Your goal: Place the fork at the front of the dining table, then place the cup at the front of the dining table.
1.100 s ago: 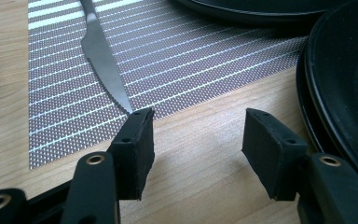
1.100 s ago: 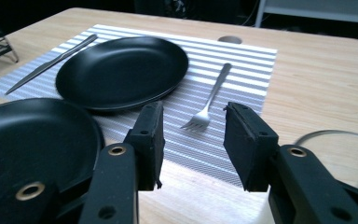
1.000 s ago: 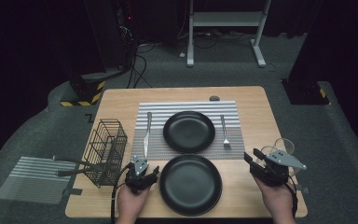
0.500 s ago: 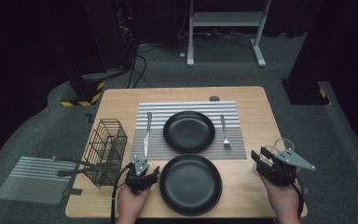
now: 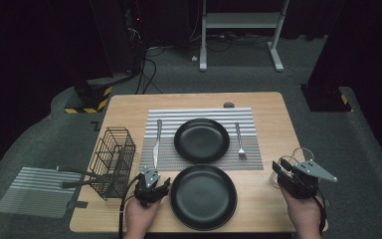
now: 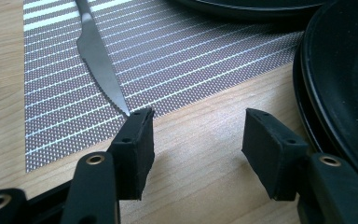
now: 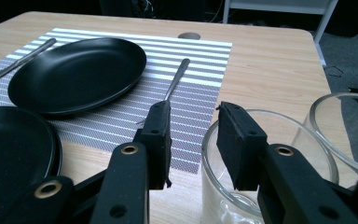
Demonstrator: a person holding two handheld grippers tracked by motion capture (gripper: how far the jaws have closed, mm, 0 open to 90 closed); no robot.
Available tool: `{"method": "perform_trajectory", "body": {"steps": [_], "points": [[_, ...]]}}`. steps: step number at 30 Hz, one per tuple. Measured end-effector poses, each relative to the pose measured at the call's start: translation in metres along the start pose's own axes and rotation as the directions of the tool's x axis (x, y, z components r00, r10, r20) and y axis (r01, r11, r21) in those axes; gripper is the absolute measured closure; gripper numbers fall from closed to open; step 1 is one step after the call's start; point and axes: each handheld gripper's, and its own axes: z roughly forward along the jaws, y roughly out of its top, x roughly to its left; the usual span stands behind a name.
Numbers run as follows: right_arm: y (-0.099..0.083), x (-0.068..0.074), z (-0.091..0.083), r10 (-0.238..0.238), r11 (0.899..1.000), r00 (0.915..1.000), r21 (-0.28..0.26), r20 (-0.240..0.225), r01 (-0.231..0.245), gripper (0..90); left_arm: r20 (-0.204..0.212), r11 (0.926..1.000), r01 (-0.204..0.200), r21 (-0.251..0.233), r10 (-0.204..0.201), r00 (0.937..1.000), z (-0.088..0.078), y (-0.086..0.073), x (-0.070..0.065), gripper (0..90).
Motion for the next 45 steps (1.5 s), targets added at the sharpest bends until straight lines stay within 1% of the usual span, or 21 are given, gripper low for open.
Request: {"method": "perform_trajectory", "body": {"steps": [2,3,4,5,6,11,12,13,14,16,17,19,31,32,33,34,35,36,39,41,45], "points": [[-0.001,0.0005,0.001,0.002,1.0,1.0,0.003,0.002,-0.002,65.3,0.0,1.0,0.0,0.0,0.0,1.0,0.0,0.0,0.0,43.4],[-0.0015,0.0,0.0018,-0.008,1.0,1.0,0.004,0.003,0.008,65.6,0.0,1.0,0.0,0.0,0.0,1.0,0.0,0.0,0.0,43.4],[-0.0015,-0.0002,0.0012,-0.01,1.0,1.0,0.02,0.0,0.01,65.8,0.0,1.0,0.0,0.0,0.0,1.0,0.0,0.0,0.0,43.4],[-0.0025,0.0005,0.0036,-0.004,1.0,1.0,-0.001,0.007,0.004,66.0,0.0,1.0,0.001,0.0,-0.001,1.0,0.0,0.0,0.0,43.4],[-0.002,-0.0004,0.0018,-0.009,1.0,1.0,0.028,0.0,0.009,66.1,0.001,1.0,0.001,0.0,-0.001,1.0,0.0,0.0,0.0,43.4],[-0.0037,-0.0011,0.0032,-0.01,1.0,0.9999,0.03,0.008,0.009,67.8,0.0,1.0,0.0,0.0,0.0,1.0,-0.0001,0.0,0.0,43.4],[-0.0039,-0.001,0.0032,-0.008,0.999,0.9999,0.04,0.006,0.008,67.9,0.001,1.0,0.0,-0.001,0.0,1.0,-0.0001,-0.0001,0.0001,43.4],[-0.0043,-0.0009,0.0041,-0.009,0.999,0.9999,0.034,0.009,0.009,68.2,0.004,1.0,0.007,-0.002,-0.007,1.0,-0.0003,-0.0002,-0.0001,43.4],[-0.0044,-0.0009,0.004,-0.012,0.999,0.9999,0.043,0.008,0.011,68.3,0.004,1.0,0.003,-0.002,-0.003,1.0,-0.0004,-0.0002,0.0003,43.4],[-0.0047,-0.0009,0.0054,-0.012,0.999,0.9998,0.033,0.015,0.011,68.9,0.006,1.0,0.003,-0.001,-0.003,1.0,-0.0003,-0.0001,0.0006,43.4],[-0.0052,-0.0011,0.007,-0.01,1.0,0.9998,0.016,0.018,0.009,69.4,0.006,1.0,0.003,-0.002,-0.003,1.0,-0.0003,-0.0001,0.0006,43.4],[-0.0048,-0.0018,0.0053,-0.012,0.999,0.9998,0.044,0.013,0.012,69.5,0.007,1.0,0.005,-0.005,-0.004,1.0,-0.0001,-0.0003,0.0002,43.4],[-0.0055,-0.0025,0.0058,-0.016,0.999,0.9998,0.049,0.015,0.015,70.5,0.003,1.0,-0.003,-0.001,0.003,1.0,-0.0004,-0.0002,-0.0004,43.4],[-0.0055,-0.0025,0.0057,-0.017,0.999,0.9997,0.048,0.015,0.016,70.6,0.001,1.0,0.003,0.001,-0.003,1.0,-0.0004,-0.0002,-0.001,43.4],[-0.0056,-0.0024,0.0056,-0.018,0.999,0.9997,0.048,0.017,0.017,70.7,0.002,0.9997,0.026,0.002,-0.026,0.9997,-0.0002,-0.0006,-0.0022,43.4],[-0.0058,-0.0025,0.0055,-0.023,0.999,0.9996,0.047,0.018,0.022,70.9,-0.001,0.9997,0.026,0.001,-0.026,0.9997,-0.0001,-0.0005,-0.0021,43.4],[-0.0068,-0.0019,0.0077,-0.023,1.0,0.9994,0.019,0.027,0.022,71.3,0.002,1.0,0.007,0.002,-0.007,1.0,-0.0003,-0.0003,-0.0008,43.4],[-0.0069,-0.0017,0.0076,-0.02,1.0,0.9994,0.019,0.027,0.02,71.9,0.004,1.0,-0.001,0.0,0.001,1.0,-0.0004,-0.0002,-0.0002,43.4],[-0.0065,-0.0024,0.0053,-0.027,0.999,0.9993,0.045,0.024,0.026,74.3,0.003,1.0,-0.002,0.001,0.002,1.0,-0.0003,-0.0002,-0.0001,43.4],[-0.0066,-0.0024,0.0051,-0.026,0.999,0.9993,0.045,0.025,0.025,75.5,-0.001,0.9997,0.024,0.002,-0.024,0.9997,-0.0004,-0.0006,-0.0021,43.4],[-0.0069,-0.0021,0.0049,-0.016,0.999,0.9995,0.043,0.025,0.015,78.7,0.002,0.9997,0.023,0.002,-0.023,0.9997,-0.0004,-0.0006,-0.0019,43.4]]}}
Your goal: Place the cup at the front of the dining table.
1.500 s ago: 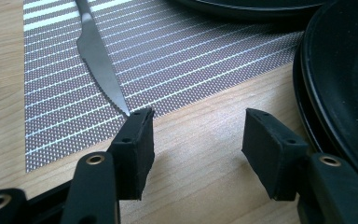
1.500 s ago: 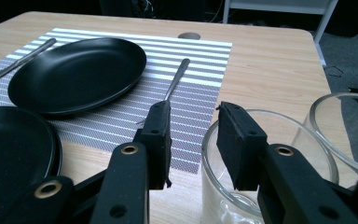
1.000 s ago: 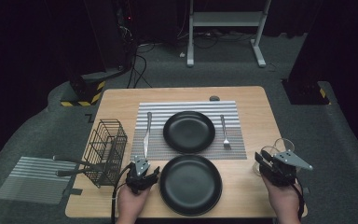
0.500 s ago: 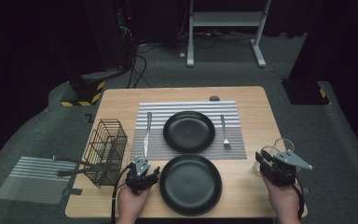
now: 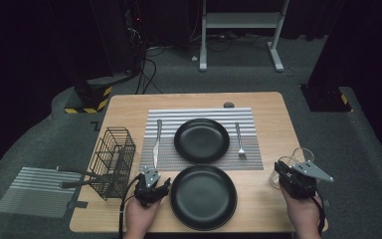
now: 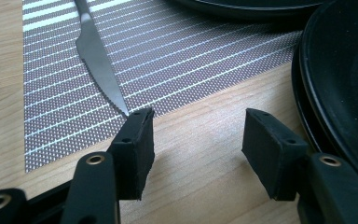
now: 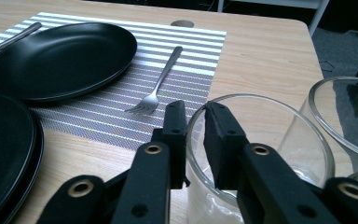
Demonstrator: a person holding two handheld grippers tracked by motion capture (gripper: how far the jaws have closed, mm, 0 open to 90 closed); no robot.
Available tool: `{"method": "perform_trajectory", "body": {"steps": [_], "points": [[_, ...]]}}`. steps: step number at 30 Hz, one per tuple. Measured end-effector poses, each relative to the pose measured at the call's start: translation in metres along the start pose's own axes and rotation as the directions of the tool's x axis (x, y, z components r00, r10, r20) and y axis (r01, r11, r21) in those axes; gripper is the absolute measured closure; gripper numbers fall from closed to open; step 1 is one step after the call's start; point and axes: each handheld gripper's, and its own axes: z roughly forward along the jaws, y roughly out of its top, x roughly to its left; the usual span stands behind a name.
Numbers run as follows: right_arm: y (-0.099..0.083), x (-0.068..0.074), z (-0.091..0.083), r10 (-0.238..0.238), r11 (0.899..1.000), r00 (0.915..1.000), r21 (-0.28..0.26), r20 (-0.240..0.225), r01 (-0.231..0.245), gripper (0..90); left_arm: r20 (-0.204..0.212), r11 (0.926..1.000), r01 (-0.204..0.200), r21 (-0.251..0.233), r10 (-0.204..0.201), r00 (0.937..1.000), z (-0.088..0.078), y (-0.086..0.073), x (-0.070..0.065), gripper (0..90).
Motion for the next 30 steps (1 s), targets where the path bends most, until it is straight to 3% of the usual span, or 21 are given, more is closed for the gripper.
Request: {"method": "perform_trajectory", "body": {"steps": [1,3,5,9,10,12,18,19,30], "points": [[0.0,-0.001,0.0,-0.008,1.0,1.0,0.0,-0.001,0.008,79.1,0.002,0.9997,-0.023,-0.002,0.023,0.9997,0.0,0.0,0.002,43.4],[0.001,0.001,-0.001,-0.008,1.0,1.0,0.001,0.0,0.008,79.9,0.0,0.9997,-0.025,-0.002,0.025,0.9997,0.0,0.0,0.002,43.4],[0.001,0.001,-0.001,-0.016,1.0,0.9999,-0.008,-0.004,0.016,80.7,-0.003,1.0,0.0,-0.001,0.0,1.0,0.0,0.0,0.0,43.4],[0.001,0.003,-0.001,-0.013,1.0,0.9998,-0.013,-0.012,0.013,81.6,0.0,1.0,0.0,-0.001,0.0,1.0,0.0,0.0,0.0,43.4],[0.0,0.004,0.0,-0.01,0.999,0.9999,-0.031,-0.011,0.01,81.6,0.004,0.9997,-0.024,-0.002,0.024,0.9997,0.0,0.0,0.002,43.4],[0.001,0.004,-0.002,-0.019,1.0,0.9996,-0.01,-0.022,0.019,81.7,-0.002,1.0,0.001,-0.002,-0.001,1.0,0.0,0.0,0.0,43.4],[0.0,0.007,0.0,-0.024,0.999,0.9992,-0.034,-0.031,0.023,81.8,-0.002,1.0,-0.001,0.0,0.001,1.0,0.0,0.0,0.0,43.4],[0.0,0.008,-0.001,-0.024,1.0,0.999,-0.015,-0.037,0.023,81.7,-0.002,1.0,-0.001,0.0,0.001,1.0,0.0,0.0,0.0,43.4],[0.0,0.018,0.0,-0.05,0.999,0.9958,-0.021,-0.078,0.048,81.5,-0.005,1.0,0.002,-0.004,-0.002,1.0,0.0,0.0,-0.001,43.4]]}}
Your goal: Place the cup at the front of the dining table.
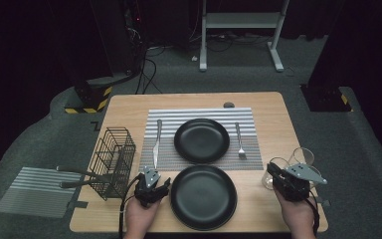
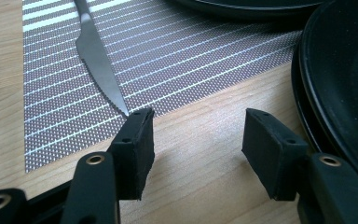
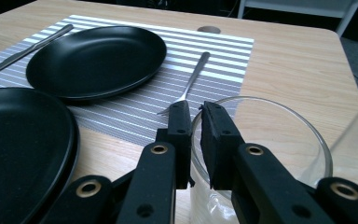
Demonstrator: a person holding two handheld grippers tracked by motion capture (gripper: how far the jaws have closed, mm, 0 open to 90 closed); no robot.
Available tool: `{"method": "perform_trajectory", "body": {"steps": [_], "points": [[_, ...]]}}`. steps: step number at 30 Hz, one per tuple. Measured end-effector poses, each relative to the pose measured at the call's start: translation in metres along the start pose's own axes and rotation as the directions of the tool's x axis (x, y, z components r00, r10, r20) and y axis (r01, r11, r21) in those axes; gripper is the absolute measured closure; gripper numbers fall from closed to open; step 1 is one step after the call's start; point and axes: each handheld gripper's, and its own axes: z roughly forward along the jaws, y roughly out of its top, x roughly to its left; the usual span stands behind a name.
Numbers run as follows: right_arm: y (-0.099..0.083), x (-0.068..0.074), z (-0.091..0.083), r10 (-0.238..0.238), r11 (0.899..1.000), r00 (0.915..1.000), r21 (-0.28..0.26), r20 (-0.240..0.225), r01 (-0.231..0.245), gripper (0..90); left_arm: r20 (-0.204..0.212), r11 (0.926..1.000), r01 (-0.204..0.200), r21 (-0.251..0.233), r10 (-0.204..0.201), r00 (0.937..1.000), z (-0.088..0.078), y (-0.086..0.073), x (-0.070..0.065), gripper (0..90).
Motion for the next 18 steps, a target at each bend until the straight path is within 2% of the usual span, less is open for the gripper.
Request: {"method": "perform_trajectory", "body": {"steps": [4,5,6,8,9,10,18], "points": [[0.0,0.006,0.001,-0.013,1.0,0.9998,-0.002,-0.017,0.013,81.4,0.0,1.0,0.0,0.0,0.0,1.0,0.0,0.0,0.0,43.4],[0.0,0.008,0.002,-0.015,1.0,0.9996,-0.005,-0.022,0.015,81.3,0.005,0.9997,-0.023,0.001,0.023,0.9997,0.0,0.0,0.001,43.4],[0.0,0.009,0.002,-0.021,1.0,0.9994,-0.002,-0.026,0.021,81.3,0.003,0.9996,-0.028,0.002,0.028,0.9996,0.0,0.001,0.001,43.4],[0.0,0.012,0.003,-0.025,1.0,0.9991,-0.005,-0.035,0.025,81.1,0.002,1.0,-0.003,0.003,0.003,1.0,0.0,0.0,0.0,43.4],[0.0,0.012,0.003,-0.034,0.999,0.9986,-0.007,-0.04,0.034,81.1,0.003,1.0,-0.004,0.003,0.004,1.0,0.0,0.0,0.0,43.4],[0.0,0.014,0.004,-0.032,0.999,0.9985,-0.006,-0.045,0.032,81.0,0.004,0.9995,-0.03,0.005,0.03,0.9995,0.0,0.001,0.001,43.4],[0.001,0.026,0.007,-0.055,0.998,0.9947,-0.008,-0.087,0.055,80.0,0.002,0.9994,-0.035,0.003,0.035,0.9994,0.001,0.001,0.001,43.4]]}}
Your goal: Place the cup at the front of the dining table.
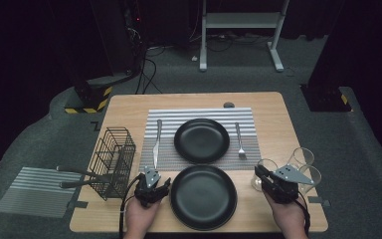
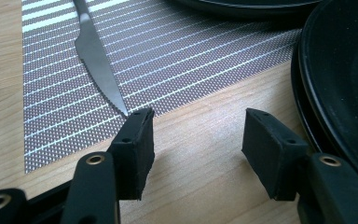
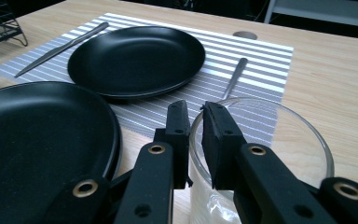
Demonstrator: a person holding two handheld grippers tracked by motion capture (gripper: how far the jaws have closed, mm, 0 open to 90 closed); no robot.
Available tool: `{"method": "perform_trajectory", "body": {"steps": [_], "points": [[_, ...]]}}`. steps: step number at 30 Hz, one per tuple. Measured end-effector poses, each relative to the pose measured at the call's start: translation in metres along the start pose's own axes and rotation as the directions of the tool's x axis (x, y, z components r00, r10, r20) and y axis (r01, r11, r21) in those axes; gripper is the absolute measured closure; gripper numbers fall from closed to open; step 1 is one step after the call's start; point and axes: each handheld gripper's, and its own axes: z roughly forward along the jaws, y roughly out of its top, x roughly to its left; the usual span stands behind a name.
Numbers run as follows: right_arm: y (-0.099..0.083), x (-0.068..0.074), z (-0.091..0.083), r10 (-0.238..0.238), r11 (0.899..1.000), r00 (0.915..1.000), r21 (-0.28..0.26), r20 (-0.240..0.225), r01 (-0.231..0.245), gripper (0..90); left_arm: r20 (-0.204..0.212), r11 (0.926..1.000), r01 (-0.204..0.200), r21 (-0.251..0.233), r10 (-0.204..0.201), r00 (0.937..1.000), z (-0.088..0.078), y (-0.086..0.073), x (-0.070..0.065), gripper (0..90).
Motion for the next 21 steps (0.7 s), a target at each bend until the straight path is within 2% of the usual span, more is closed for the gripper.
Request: {"method": "perform_trajectory", "body": {"steps": [12,16,21], "points": [[0.002,0.015,0.006,-0.017,1.0,0.9988,0.001,-0.046,0.018,78.6,-0.001,1.0,0.003,0.0,-0.003,1.0,0.0,0.0,-0.001,43.4],[0.003,0.019,0.008,-0.038,0.999,0.9975,-0.002,-0.059,0.038,78.4,-0.002,1.0,0.001,0.0,-0.001,1.0,0.0,0.0,-0.001,43.4],[0.003,0.023,0.01,-0.036,0.999,0.997,-0.007,-0.069,0.036,77.6,-0.004,1.0,0.0,0.001,0.0,1.0,0.0,0.0,-0.001,43.4]]}}
